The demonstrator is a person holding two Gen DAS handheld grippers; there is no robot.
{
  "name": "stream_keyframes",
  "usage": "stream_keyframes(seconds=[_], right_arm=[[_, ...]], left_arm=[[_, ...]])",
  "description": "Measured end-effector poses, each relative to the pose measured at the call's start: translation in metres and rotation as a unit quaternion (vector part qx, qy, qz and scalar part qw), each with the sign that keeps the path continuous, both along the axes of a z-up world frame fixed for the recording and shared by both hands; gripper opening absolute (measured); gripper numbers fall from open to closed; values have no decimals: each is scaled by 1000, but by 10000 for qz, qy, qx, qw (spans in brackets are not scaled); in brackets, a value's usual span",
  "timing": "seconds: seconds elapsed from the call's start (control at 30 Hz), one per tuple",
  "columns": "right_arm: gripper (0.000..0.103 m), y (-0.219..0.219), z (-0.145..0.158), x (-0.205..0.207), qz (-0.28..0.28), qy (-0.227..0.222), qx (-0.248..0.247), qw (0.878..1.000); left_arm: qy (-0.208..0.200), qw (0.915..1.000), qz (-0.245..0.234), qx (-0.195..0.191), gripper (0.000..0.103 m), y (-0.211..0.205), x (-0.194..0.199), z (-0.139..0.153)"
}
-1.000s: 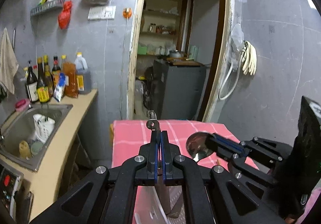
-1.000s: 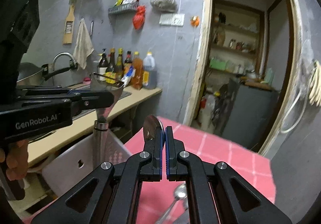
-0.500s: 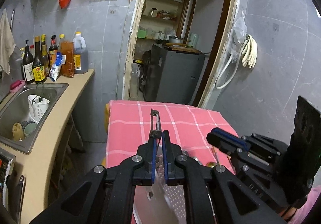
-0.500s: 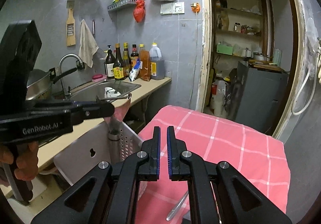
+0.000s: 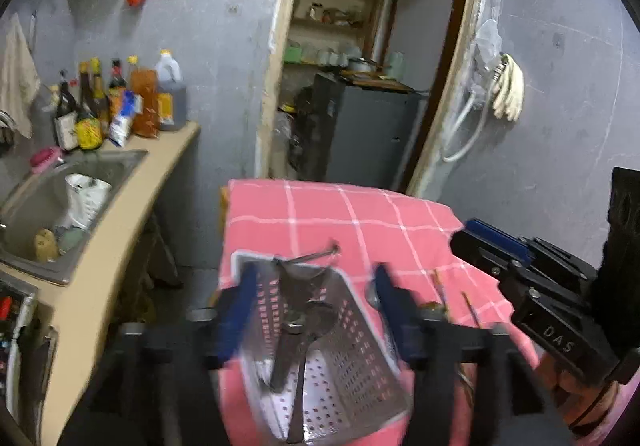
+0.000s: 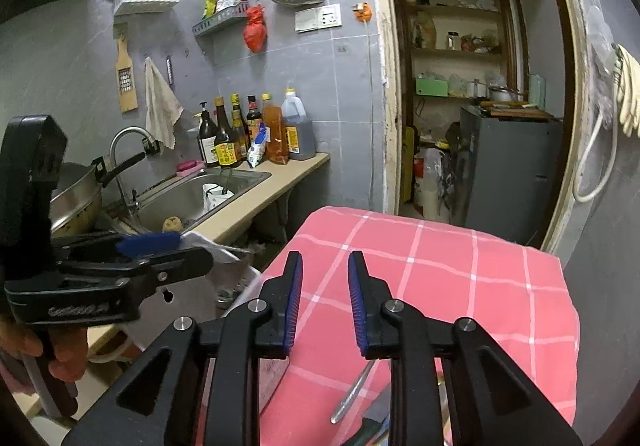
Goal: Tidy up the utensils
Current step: 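Lift both utensils and drop them into the white caddy, opening both tools, then move both tools back down over the utensil pile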
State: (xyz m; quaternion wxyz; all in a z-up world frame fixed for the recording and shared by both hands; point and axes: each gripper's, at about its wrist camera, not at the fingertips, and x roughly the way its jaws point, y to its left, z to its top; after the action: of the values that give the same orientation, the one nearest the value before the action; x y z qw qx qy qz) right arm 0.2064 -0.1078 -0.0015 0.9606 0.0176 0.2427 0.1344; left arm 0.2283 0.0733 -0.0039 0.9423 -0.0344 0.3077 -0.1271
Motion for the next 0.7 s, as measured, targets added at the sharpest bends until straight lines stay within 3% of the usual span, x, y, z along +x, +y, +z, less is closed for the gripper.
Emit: stream_keyframes(seconds=[0.2,0.33,0.4,0.57,0.7], right_arm=[[22,-14,0,-9,-202,26,139,9997],[46,-34,3,-23,-503,-76,303,9982],[51,-48,6,-31,-686,-117,329,9970],[76,-91,8,-55,-1166,-162,414,9922],[82,-126,4,-67,-1467,-1,409,9883]], left_arm=[[14,9999,149,-38,68,1,-9,0],[-131,9991,345,-208,78,3,-19,5],[-303,9986,407,-178,82,-3,-25,11],[-632,9975,282,-133,95,-27,-42,24],[-777,9969,25,-155,99,-54,-48,30]])
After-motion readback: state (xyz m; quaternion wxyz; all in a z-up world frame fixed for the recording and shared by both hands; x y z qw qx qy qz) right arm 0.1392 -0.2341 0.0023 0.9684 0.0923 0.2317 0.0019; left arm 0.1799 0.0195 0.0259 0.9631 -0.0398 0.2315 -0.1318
